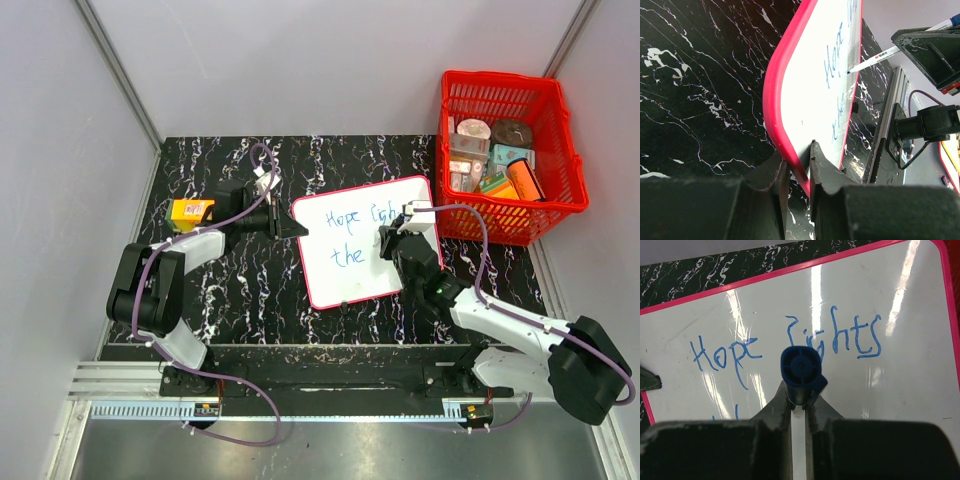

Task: Write a sentence on the whiteboard
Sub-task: Write on the whiteboard with the whiteboard.

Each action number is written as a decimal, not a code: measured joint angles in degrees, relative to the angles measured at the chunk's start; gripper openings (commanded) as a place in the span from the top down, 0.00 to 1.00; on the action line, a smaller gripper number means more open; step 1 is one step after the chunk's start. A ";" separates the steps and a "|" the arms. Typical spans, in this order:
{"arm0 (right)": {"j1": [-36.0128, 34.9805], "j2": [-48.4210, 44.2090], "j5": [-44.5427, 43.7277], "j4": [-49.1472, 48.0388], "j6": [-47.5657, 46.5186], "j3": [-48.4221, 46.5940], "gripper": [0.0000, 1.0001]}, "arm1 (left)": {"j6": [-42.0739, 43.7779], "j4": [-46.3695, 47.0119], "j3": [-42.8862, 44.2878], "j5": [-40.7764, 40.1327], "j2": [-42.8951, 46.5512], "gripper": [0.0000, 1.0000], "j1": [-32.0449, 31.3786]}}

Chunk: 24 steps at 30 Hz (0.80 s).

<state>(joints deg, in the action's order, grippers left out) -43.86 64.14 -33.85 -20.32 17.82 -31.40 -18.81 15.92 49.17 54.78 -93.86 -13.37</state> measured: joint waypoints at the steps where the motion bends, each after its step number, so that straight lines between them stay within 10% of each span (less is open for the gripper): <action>1: 0.00 0.00 0.02 0.00 0.00 0.00 1.00 | 0.00 0.00 0.00 -0.02 0.00 1.00 0.00; 24: 0.07 -2.78 1.51 3.39 3.08 1.77 1.00 | 0.00 0.00 0.00 0.00 0.00 1.00 0.00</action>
<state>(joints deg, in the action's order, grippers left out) -43.79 61.36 -32.34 -16.93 20.91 -29.63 -18.81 15.92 49.17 54.78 -93.86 -13.37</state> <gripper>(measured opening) 0.107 0.199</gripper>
